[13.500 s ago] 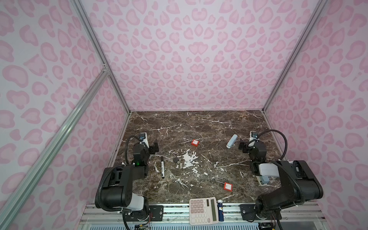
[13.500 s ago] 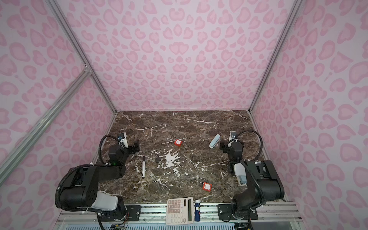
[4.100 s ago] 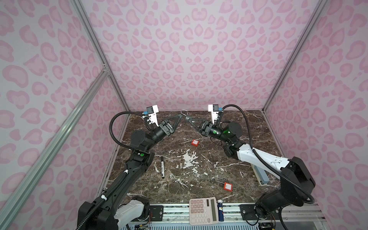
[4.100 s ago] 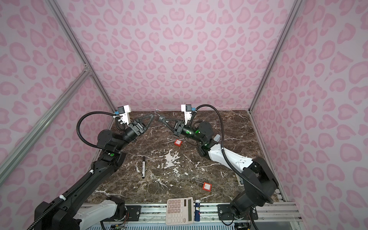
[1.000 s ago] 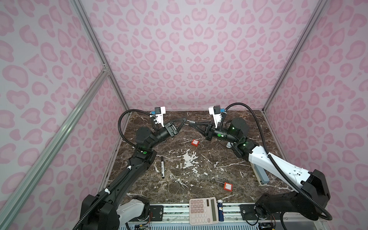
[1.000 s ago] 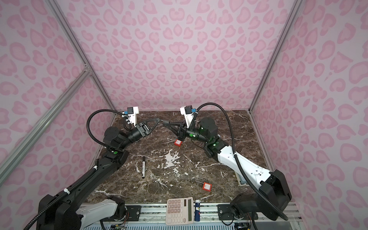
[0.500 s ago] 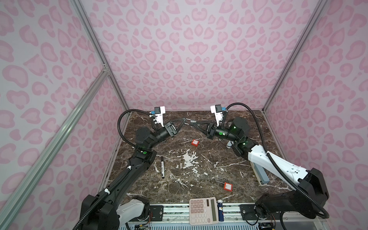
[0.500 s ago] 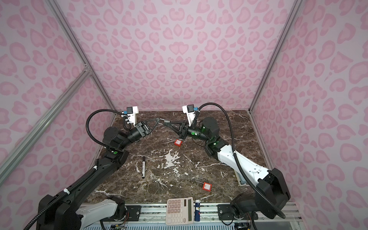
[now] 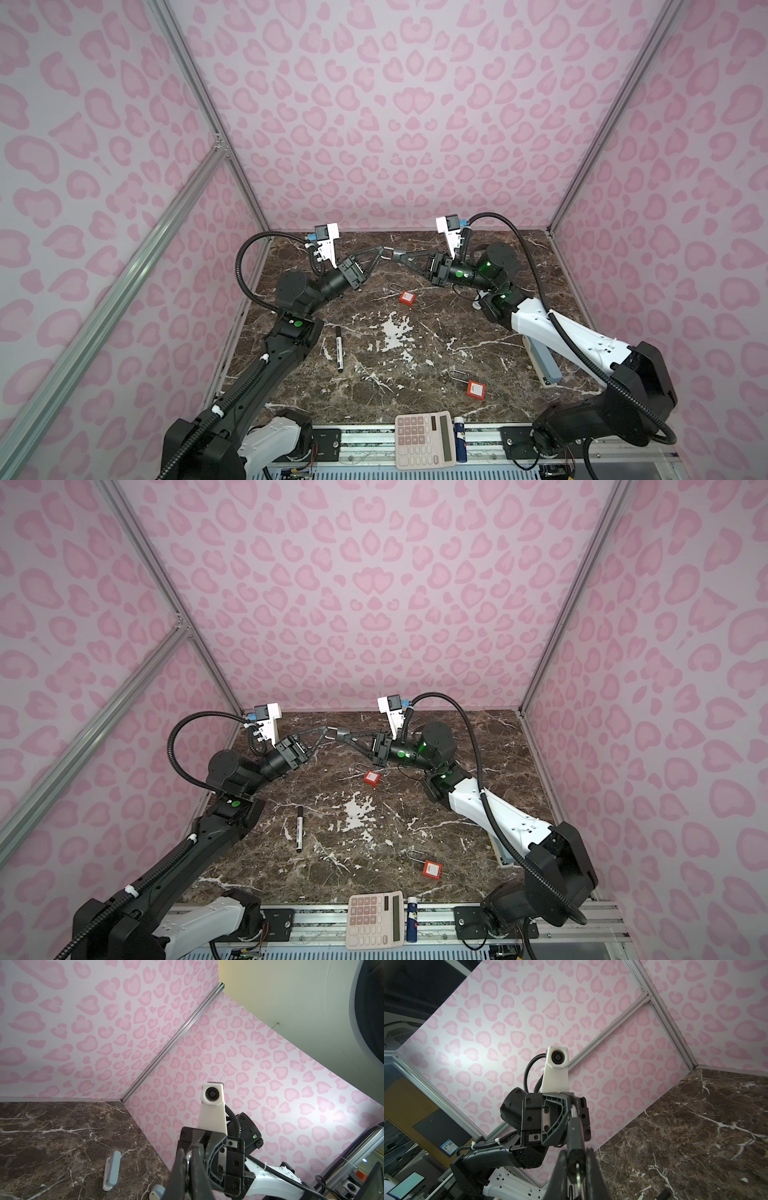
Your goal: Lock with the key
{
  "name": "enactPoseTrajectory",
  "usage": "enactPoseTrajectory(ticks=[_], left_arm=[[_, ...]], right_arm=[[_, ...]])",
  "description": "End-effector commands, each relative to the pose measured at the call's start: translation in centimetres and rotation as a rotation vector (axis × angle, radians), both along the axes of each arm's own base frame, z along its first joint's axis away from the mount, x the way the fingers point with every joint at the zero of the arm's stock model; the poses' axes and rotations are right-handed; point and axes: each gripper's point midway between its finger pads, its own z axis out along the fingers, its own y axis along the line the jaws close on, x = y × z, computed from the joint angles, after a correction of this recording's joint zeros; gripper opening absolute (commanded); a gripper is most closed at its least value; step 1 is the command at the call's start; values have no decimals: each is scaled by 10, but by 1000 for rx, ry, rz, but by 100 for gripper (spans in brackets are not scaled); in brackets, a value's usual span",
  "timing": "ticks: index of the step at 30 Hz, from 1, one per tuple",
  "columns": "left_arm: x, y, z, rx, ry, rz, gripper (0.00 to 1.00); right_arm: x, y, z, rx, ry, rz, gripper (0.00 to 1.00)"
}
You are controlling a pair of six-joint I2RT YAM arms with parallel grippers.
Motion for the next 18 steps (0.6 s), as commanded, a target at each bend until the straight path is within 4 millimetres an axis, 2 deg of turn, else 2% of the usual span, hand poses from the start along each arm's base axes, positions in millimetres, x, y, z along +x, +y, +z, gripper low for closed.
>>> enactPoseTrajectory(ticks=[1, 18], left_arm=[[-8, -4, 0, 19, -35, -40, 4], [-15, -8, 3, 49, -69, -64, 4]], right_arm=[[-9, 1, 20, 62, -50, 48, 0], [-16, 14, 24, 82, -3, 163, 0]])
